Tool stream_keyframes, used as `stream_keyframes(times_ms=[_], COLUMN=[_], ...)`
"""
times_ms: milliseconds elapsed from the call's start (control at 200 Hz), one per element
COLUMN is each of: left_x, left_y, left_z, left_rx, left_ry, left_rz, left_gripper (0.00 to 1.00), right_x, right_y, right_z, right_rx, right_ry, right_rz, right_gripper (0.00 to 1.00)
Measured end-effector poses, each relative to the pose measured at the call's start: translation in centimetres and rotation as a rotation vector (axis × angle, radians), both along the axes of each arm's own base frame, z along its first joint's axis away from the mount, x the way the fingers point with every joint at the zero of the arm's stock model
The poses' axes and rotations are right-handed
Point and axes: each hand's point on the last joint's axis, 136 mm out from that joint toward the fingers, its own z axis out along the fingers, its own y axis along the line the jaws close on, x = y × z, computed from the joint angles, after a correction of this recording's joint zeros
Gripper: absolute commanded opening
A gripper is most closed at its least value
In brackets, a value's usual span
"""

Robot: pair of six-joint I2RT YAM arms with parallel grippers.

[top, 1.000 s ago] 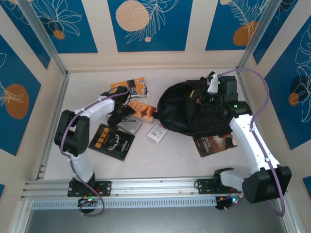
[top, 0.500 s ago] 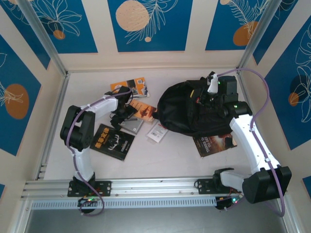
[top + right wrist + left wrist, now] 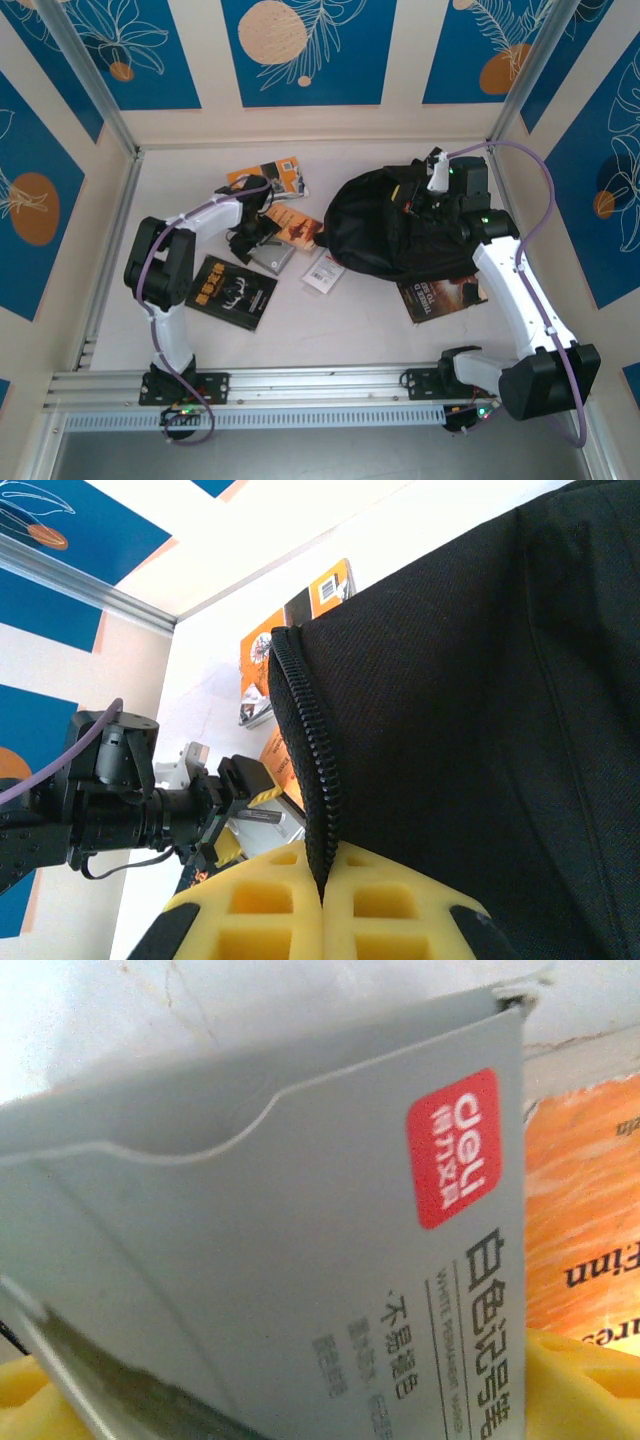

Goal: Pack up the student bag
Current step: Pick up the pencil case at the center of the table, then place the pencil case in the student bag.

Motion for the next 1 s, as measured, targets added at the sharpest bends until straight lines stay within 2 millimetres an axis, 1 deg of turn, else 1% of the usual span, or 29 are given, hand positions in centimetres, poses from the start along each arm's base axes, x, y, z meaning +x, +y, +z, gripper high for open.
stream_keyframes(times_ms=[110, 210, 415, 485, 565, 650, 720, 760, 810, 860, 920, 960, 1000], left_x=[0.0, 0.0, 0.1, 0.4, 1.0, 1.7, 2.4, 2.5, 2.5, 2.3, 1.7, 1.3, 1.0], left_y=[0.0, 0.0, 0.0, -0.2, -0.7, -1.9, -3.8, -5.5, -8.3, -10.9, -13.7, -15.6, -17.4], left_z=[0.6, 2.2, 6.7, 8.3, 10.7, 13.8, 17.1, 19.2, 22.0, 24.2, 25.9, 26.3, 26.3], left_rx=[-0.002, -0.012, -0.037, -0.042, -0.056, -0.075, -0.095, -0.114, -0.15, -0.192, -0.238, -0.268, -0.294], left_ry=[-0.012, -0.047, -0.14, -0.17, -0.221, -0.289, -0.366, -0.414, -0.485, -0.542, -0.585, -0.592, -0.591], left_rz=[-0.017, -0.031, -0.082, -0.106, -0.137, -0.188, -0.255, -0.306, -0.388, -0.465, -0.55, -0.604, -0.658], left_gripper=[0.83, 0.83, 0.83, 0.83, 0.82, 0.81, 0.8, 0.8, 0.8, 0.79, 0.79, 0.79, 0.79], right_x=[0.0, 0.0, -0.1, -0.1, -0.1, -0.1, -0.1, 0.0, 0.0, 0.0, 0.0, 0.0, 0.0], right_y=[0.0, 0.0, 0.0, 0.0, -0.1, -0.2, -0.3, -0.3, -0.4, -0.4, -0.5, -0.5, -0.6], right_z=[0.0, 0.0, 0.0, 0.1, 0.1, 0.1, 0.1, 0.1, 0.1, 0.1, 0.2, 0.2, 0.3], right_rx=[0.0, -0.001, -0.001, 0.0, 0.0, 0.0, 0.001, 0.001, 0.003, 0.005, 0.005, 0.006, 0.007], right_ry=[0.0, 0.001, 0.001, -0.001, -0.001, -0.001, -0.001, -0.001, 0.0, 0.0, 0.0, -0.001, -0.001], right_rz=[0.0, 0.0, 0.0, 0.0, -0.002, -0.005, -0.007, -0.008, -0.009, -0.007, -0.011, -0.012, -0.014], right_gripper=[0.0, 0.0, 0.0, 0.0, 0.0, 0.0, 0.0, 0.0, 0.0, 0.0, 0.0, 0.0, 0.0])
